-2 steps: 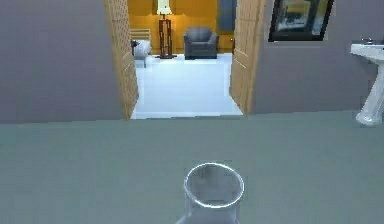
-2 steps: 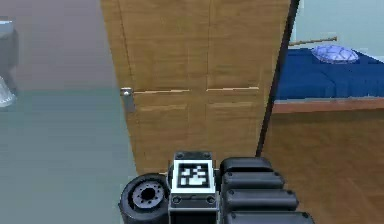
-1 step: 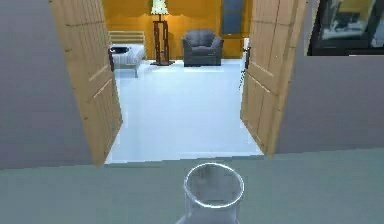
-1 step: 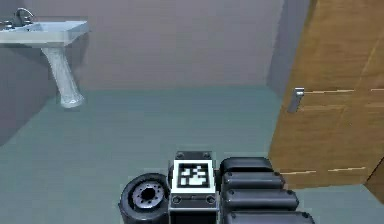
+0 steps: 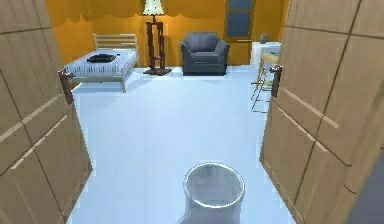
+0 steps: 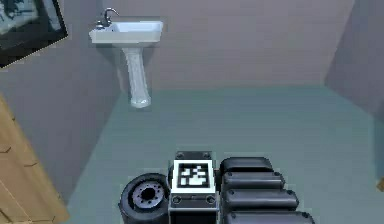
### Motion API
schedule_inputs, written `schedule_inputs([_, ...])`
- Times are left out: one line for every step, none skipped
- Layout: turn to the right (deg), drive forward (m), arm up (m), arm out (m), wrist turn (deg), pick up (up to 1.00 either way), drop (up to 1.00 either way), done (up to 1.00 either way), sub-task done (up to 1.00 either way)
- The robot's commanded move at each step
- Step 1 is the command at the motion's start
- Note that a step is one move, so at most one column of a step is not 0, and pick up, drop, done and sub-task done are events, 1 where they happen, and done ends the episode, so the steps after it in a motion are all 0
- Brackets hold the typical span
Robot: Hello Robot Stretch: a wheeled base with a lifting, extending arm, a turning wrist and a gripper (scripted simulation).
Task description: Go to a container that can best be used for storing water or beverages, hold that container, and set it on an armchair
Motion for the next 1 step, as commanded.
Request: schedule_inputs([0.0,1.0,0.0,0.0,0.0,0.0,0.0,0.0,0.0])
